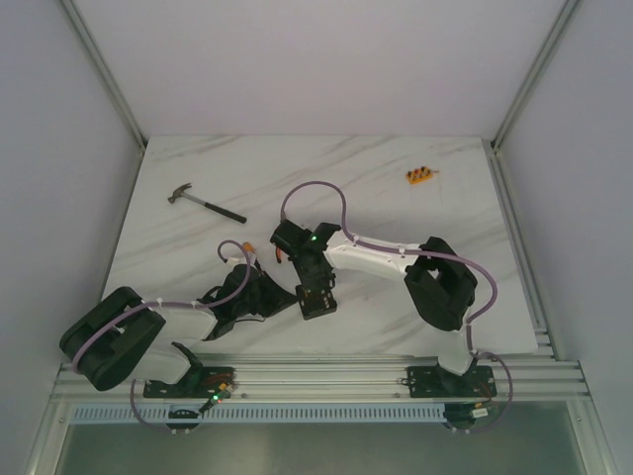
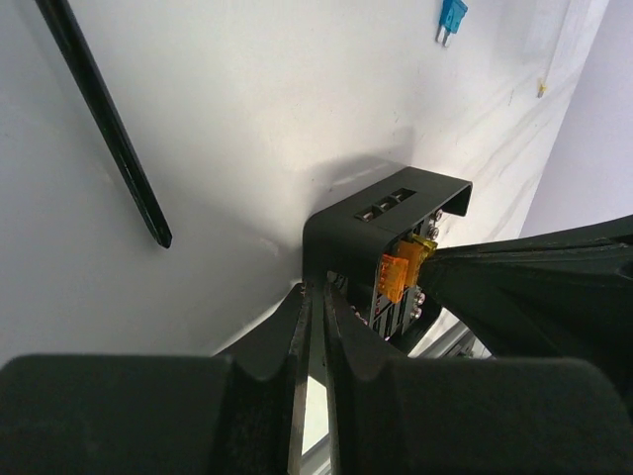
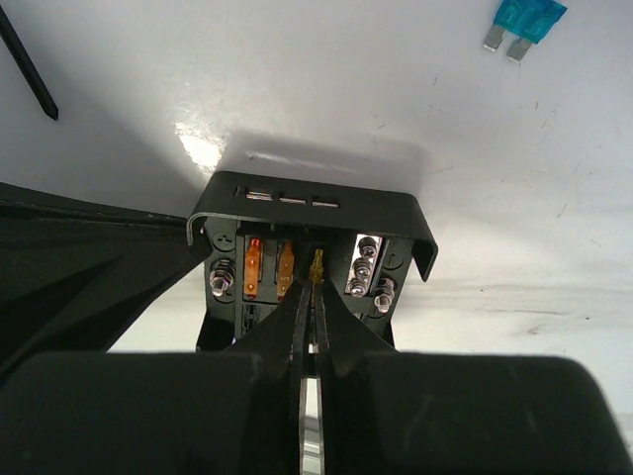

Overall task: Snap on the fuse box
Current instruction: Install the fuse at the fuse box base.

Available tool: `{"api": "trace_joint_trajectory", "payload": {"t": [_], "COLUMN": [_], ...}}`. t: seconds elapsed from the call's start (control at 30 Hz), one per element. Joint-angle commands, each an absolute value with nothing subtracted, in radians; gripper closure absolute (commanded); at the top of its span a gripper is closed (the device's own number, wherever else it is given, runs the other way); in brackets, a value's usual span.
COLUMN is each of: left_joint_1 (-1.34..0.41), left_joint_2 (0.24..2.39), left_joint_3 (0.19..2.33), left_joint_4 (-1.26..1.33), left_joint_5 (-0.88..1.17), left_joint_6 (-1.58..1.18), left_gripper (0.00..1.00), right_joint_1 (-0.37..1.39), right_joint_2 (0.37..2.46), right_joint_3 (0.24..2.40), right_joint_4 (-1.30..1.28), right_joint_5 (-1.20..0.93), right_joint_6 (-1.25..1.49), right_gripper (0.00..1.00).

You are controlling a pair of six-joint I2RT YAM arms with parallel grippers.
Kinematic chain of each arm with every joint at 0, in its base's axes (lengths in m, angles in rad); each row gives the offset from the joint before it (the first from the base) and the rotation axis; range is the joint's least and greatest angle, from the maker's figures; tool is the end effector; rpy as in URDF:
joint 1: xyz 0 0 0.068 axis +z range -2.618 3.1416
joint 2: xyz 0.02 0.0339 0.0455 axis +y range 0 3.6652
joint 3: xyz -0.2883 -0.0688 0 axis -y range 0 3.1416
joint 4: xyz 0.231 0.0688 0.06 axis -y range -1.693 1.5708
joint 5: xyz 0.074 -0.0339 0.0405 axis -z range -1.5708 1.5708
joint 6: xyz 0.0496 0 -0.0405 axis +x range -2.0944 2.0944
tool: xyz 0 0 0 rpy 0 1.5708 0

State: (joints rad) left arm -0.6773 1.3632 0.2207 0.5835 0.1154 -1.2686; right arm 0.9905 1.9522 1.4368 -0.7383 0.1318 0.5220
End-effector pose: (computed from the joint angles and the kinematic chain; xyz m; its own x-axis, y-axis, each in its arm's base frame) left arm 0.1644 -0.1396 0.1450 -0.7899 -0.5817 -0.1940 -0.1866 0.5295 -0.8275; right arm 0.2227 0.3278 0.2024 -0.8537 -0.4007 -0.3325 -0.4394 0.8970 0.0472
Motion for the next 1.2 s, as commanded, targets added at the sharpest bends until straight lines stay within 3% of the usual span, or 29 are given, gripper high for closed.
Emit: {"api": "trace_joint_trajectory", "payload": {"t": [0.0, 0.23, 0.43, 0.67, 1.17], "left_joint_1": [-0.684, -0.685, -0.685, -0.684, -0.684], "left_joint_2": [1.397, 1.388, 1.366, 1.356, 1.359], "left_joint_3": [0.212, 0.212, 0.212, 0.212, 0.216], "left_joint_4": [0.532, 0.526, 0.507, 0.494, 0.492], "left_joint_5": [0.104, 0.097, 0.080, 0.069, 0.072], "left_joint_6": [-1.278, -1.278, -1.279, -1.280, -1.278], "left_gripper": [0.82, 0.82, 0.82, 0.82, 0.82], "right_joint_1": [0.963, 0.980, 1.005, 1.021, 1.020], "right_joint_2": [2.193, 2.071, 1.888, 1.811, 1.904], "right_joint_3": [1.361, 1.350, 1.358, 1.374, 1.369], "right_joint_4": [-0.666, -0.655, -0.674, -0.678, -0.649], "right_joint_5": [0.172, 0.203, 0.225, 0.246, 0.251], "right_joint_6": [0.492, 0.490, 0.515, 0.549, 0.591], "right_gripper": [1.00, 1.00, 0.85, 0.74, 0.81]}}
